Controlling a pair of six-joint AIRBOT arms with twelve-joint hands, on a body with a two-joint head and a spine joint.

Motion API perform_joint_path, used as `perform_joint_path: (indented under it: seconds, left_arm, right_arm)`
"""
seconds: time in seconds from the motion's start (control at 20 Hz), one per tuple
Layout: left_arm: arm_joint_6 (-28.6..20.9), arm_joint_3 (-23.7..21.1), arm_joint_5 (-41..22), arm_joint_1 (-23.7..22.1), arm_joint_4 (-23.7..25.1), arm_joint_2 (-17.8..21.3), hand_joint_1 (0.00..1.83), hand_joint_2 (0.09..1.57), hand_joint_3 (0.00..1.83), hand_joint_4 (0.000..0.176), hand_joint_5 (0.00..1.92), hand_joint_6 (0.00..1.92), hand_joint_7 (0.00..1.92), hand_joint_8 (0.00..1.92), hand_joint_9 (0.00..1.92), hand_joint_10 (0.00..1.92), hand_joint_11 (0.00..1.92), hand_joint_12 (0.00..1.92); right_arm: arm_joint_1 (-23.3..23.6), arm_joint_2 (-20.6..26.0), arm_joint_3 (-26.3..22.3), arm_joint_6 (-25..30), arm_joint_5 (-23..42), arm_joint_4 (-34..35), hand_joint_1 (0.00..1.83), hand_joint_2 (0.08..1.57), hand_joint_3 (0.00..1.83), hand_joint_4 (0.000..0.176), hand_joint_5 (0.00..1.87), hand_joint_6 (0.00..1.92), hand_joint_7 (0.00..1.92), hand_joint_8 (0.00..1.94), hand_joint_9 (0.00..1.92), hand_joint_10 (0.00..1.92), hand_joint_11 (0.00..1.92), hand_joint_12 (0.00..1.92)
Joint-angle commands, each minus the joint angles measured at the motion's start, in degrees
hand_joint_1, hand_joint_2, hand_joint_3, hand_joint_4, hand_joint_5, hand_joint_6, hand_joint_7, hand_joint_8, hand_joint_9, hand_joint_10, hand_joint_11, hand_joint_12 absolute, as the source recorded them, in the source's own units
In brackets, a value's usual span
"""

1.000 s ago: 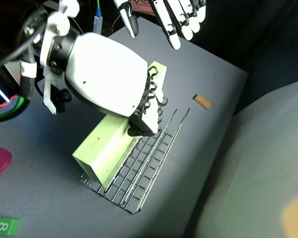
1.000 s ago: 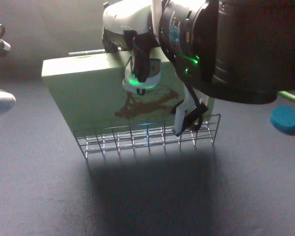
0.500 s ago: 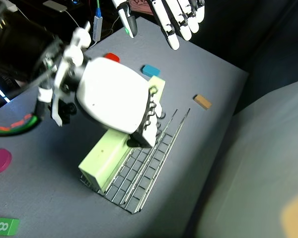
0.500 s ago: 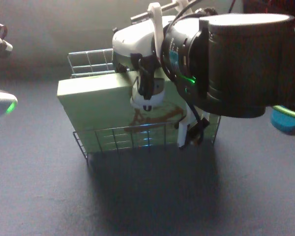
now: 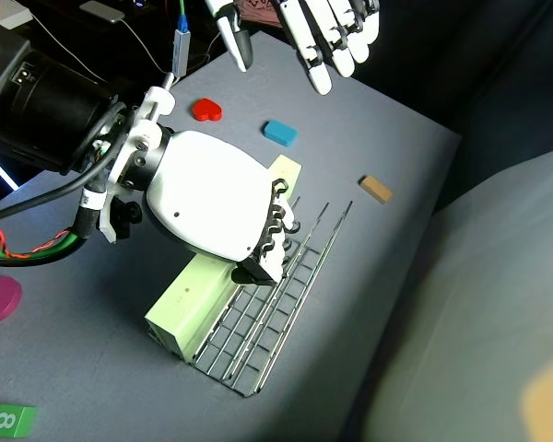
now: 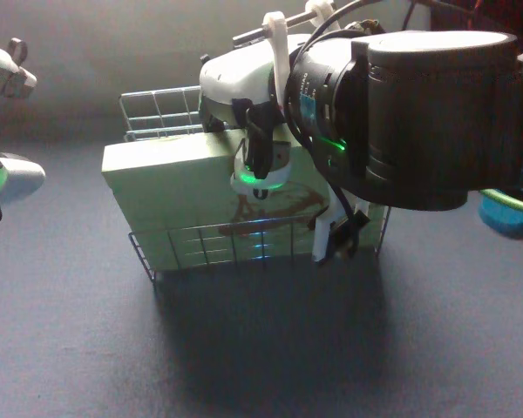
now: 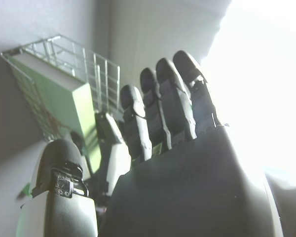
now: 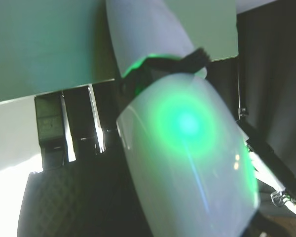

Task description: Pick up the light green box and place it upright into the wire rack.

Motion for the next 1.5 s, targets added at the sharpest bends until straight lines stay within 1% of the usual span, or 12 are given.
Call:
perform_joint_path:
  seconds: [0.0, 0.2, 0.4, 0.45, 0.5, 0.55, 0.6, 0.7, 1.0, 1.15, 1.3, 1.45]
  left_arm:
    - [0.22, 0.18, -3.05, -0.09, 4.31, -0.21, 0.23, 1.24, 0.00, 0.066, 0.40, 0.00, 0.37, 0.00, 0.33, 0.00, 0.00, 0.84]
    - [0.18, 0.73, -3.63, 0.35, 4.31, -0.71, 0.23, 1.24, 0.00, 0.066, 0.40, 0.00, 0.37, 0.00, 0.33, 0.00, 0.00, 0.85]
    - [-0.06, 1.45, -3.85, 0.94, 4.31, -2.07, 0.23, 1.24, 0.00, 0.066, 0.40, 0.00, 0.37, 0.00, 0.33, 0.00, 0.00, 0.85]
    - [-0.11, 1.51, -3.88, 1.06, 4.31, -2.33, 0.23, 1.24, 0.00, 0.066, 0.40, 0.00, 0.37, 0.00, 0.33, 0.00, 0.00, 0.85]
    - [-0.19, 1.52, -3.89, 1.21, 4.31, -2.51, 0.23, 1.24, 0.00, 0.066, 0.40, 0.00, 0.37, 0.00, 0.33, 0.00, 0.00, 0.85]
    - [-0.43, 1.56, -3.97, 1.63, 4.31, -2.82, 0.23, 1.24, 0.00, 0.066, 0.40, 0.00, 0.37, 0.00, 0.33, 0.00, 0.00, 0.85]
    - [-0.69, 1.58, -4.14, 2.01, 4.31, -3.02, 0.23, 1.24, 0.00, 0.066, 0.40, 0.00, 0.37, 0.00, 0.33, 0.00, 0.00, 0.85]
    - [-1.52, 1.57, -4.30, 2.82, 4.31, -3.41, 0.23, 1.24, 0.00, 0.066, 0.40, 0.00, 0.37, 0.00, 0.34, 0.00, 0.00, 0.87]
    - [-2.17, 1.87, -4.52, 2.99, 4.33, -4.91, 0.23, 1.24, 0.00, 0.066, 0.40, 0.00, 0.37, 0.00, 0.34, 0.00, 0.00, 0.87]
    - [-2.17, 2.08, -4.68, 3.16, 4.34, -5.34, 0.23, 1.24, 0.00, 0.066, 0.41, 0.01, 0.37, 0.00, 0.34, 0.00, 0.00, 0.87]
    - [-2.42, 2.03, -5.12, 3.10, 4.34, -5.37, 0.23, 1.23, 0.00, 0.066, 0.40, 0.00, 0.37, 0.00, 0.34, 0.00, 0.00, 0.87]
    - [-3.08, 1.80, -5.21, 3.59, 4.34, -5.63, 0.23, 1.23, 0.00, 0.067, 0.39, 0.00, 0.37, 0.00, 0.33, 0.00, 0.00, 0.86]
  right_arm:
    - [0.37, -0.12, 0.14, 0.19, 1.53, -3.88, 1.35, 1.19, 0.00, 0.000, 0.71, 1.18, 0.90, 1.15, 0.76, 1.50, 0.63, 1.57]
    - [-0.09, -0.15, 0.15, 0.21, 1.60, -4.72, 1.35, 1.19, 0.00, 0.000, 0.71, 1.17, 0.91, 1.15, 0.76, 1.50, 0.63, 1.57]
    - [-0.22, -0.15, 0.14, 0.27, 1.69, -5.13, 1.34, 1.22, 0.00, 0.000, 0.64, 1.26, 0.84, 1.23, 0.73, 1.55, 0.64, 1.57]
    - [-0.25, -0.15, 0.14, 0.27, 1.70, -5.13, 1.21, 1.23, 0.00, 0.000, 0.65, 1.32, 0.86, 1.30, 0.67, 1.20, 0.61, 1.56]
    - [-0.28, -0.15, 0.14, 0.26, 1.72, -5.14, 1.17, 1.24, 0.00, 0.000, 0.65, 1.36, 0.84, 1.33, 0.65, 1.04, 0.58, 1.54]
    - [-0.29, -0.12, 0.14, 0.25, 1.75, -5.18, 1.00, 1.19, 0.00, 0.000, 0.61, 0.74, 0.70, 0.81, 0.60, 0.90, 0.50, 1.52]
    - [-0.27, -0.04, 0.14, 0.24, 1.75, -5.19, 0.92, 1.15, 0.00, 0.000, 0.64, 0.38, 0.71, 0.48, 0.59, 0.74, 0.46, 1.45]
    - [-0.22, 0.19, 0.12, 0.24, 1.75, -5.19, 0.85, 1.12, 0.00, 0.000, 0.66, 0.08, 0.74, 0.17, 0.57, 0.53, 0.37, 1.42]
    - [1.72, 4.24, -3.52, -0.90, 4.24, -5.19, 0.69, 1.07, 0.00, 0.000, 0.49, 0.00, 0.58, 0.00, 0.48, 0.24, 0.21, 1.38]
    - [4.42, 8.60, -7.01, -2.61, 6.25, -5.23, 0.62, 1.03, 0.00, 0.000, 0.44, 0.00, 0.55, 0.00, 0.46, 0.14, 0.14, 1.32]
    - [7.10, 14.75, -9.90, -2.84, 12.18, -5.26, 0.60, 1.01, 0.00, 0.000, 0.47, 0.01, 0.56, 0.01, 0.47, 0.10, 0.10, 1.27]
    - [8.27, 21.83, -13.41, -7.40, 19.10, -5.31, 0.58, 1.02, 0.00, 0.000, 0.44, 0.00, 0.55, 0.00, 0.48, 0.09, 0.10, 1.25]
